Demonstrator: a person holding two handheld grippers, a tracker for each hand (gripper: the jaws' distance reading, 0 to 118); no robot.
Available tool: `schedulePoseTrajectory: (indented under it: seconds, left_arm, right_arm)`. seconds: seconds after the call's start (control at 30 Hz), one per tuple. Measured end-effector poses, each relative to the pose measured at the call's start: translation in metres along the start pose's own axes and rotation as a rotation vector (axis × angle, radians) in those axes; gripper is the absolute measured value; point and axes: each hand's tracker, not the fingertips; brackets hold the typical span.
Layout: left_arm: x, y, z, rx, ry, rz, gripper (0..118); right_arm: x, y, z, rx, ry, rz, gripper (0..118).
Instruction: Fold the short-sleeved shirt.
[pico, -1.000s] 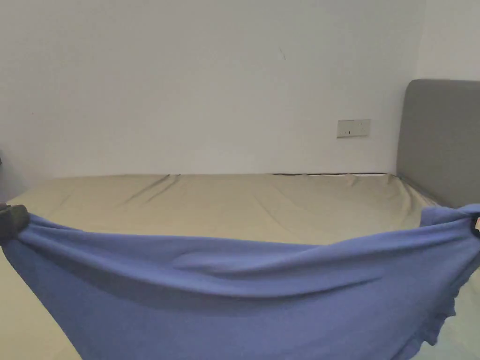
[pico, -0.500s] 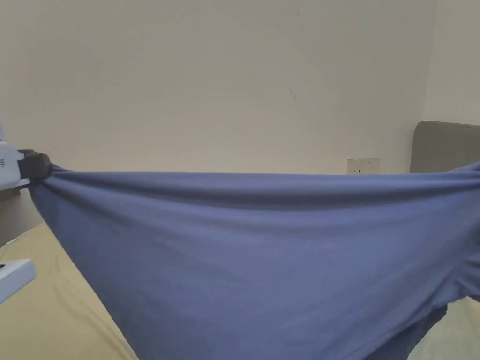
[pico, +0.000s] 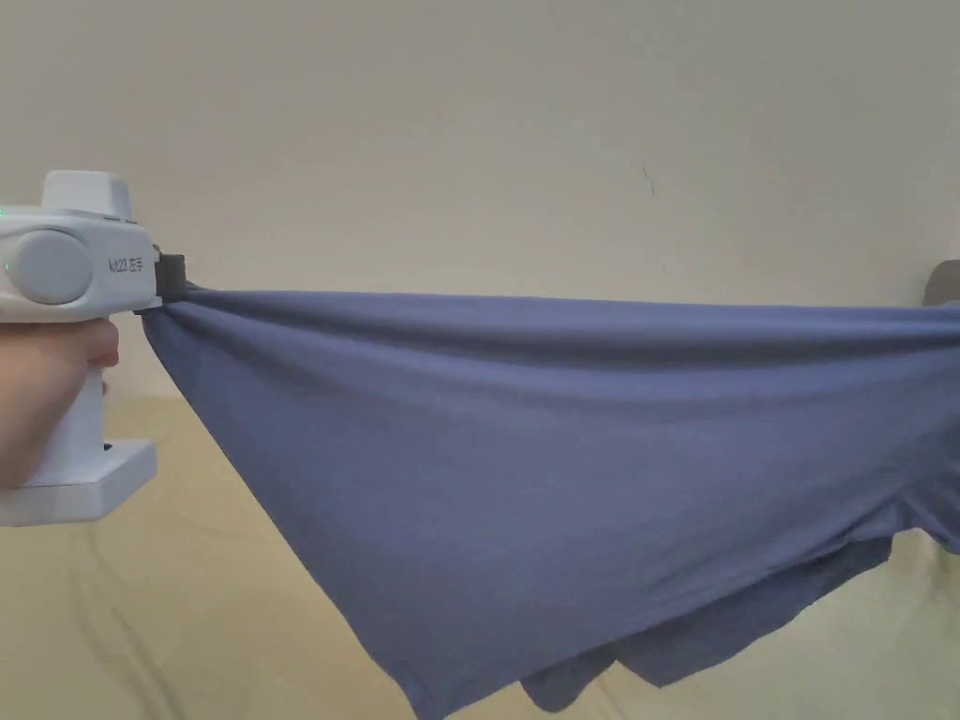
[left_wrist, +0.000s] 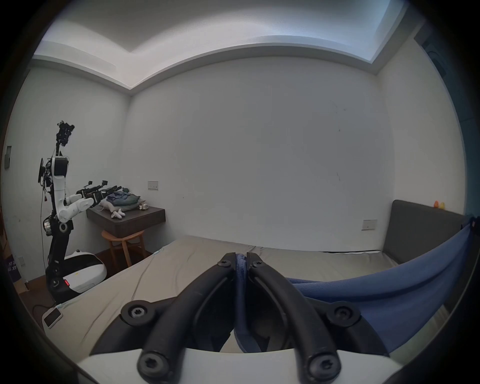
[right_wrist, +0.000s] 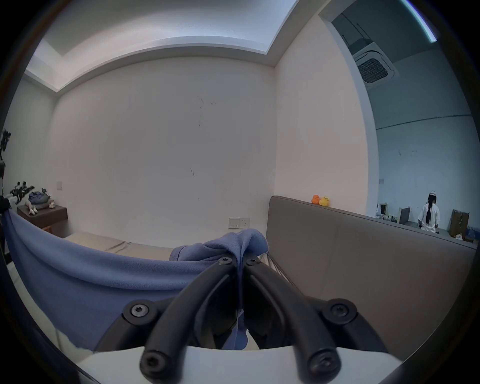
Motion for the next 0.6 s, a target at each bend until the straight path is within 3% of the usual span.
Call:
schedulePoseTrajectory:
  seconds: [0.17, 0.37, 0.6]
  left_arm:
    - [0.015, -0.036, -0.055, -0.020, 0.018, 0.007, 3]
    - [0.031, -0.126, -0.096, -0.137, 0.011, -0.044, 3]
    - [0.032, -0.215, -0.078, -0.267, -0.020, -0.071, 3]
  right_arm:
    - [-0.020, -0.029, -0.051, -0.005, -0.021, 0.030, 2]
    - [-0.035, -0.107, -0.090, -0.101, -0.028, 0.038, 2]
    - [-0.031, -0.205, -0.069, -0.257, 0.025, 0.032, 2]
